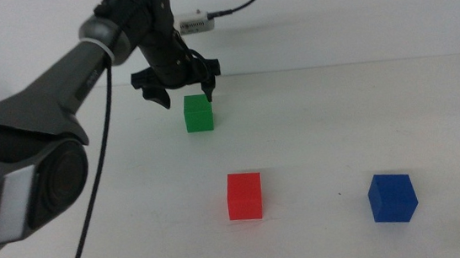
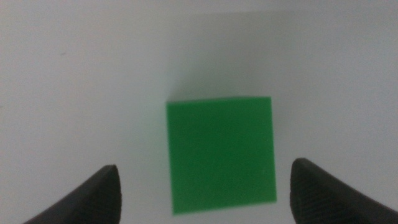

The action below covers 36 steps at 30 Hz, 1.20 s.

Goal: Stack red cubes first, then green, then blue cubes in a specific spot.

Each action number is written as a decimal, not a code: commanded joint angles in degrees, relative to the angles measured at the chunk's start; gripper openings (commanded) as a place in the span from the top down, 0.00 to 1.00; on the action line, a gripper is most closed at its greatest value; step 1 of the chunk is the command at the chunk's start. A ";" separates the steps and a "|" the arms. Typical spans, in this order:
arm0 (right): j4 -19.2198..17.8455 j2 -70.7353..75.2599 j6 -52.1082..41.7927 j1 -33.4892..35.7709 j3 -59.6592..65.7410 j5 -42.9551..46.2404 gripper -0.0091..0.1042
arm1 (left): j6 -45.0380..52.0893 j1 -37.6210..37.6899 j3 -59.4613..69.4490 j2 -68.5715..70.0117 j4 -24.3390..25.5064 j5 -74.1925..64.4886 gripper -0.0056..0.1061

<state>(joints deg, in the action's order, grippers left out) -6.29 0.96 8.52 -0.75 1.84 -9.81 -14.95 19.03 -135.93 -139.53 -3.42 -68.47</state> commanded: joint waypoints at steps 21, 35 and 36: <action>-0.50 0.89 -0.37 -0.06 -1.25 4.63 0.09 | -1.29 0.84 -2.09 -0.59 -1.70 8.51 0.19; -0.50 0.89 -0.37 -0.06 -1.25 4.63 0.09 | -1.20 1.19 -2.09 4.28 0.16 1.50 0.89; -0.50 0.89 -0.37 -0.06 -1.25 4.63 0.09 | -1.31 1.56 -2.09 5.29 1.52 0.04 0.91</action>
<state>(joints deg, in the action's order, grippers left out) -6.29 0.96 8.52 -0.75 1.84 -9.81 -15.54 20.00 -135.99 -141.38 -3.08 -67.65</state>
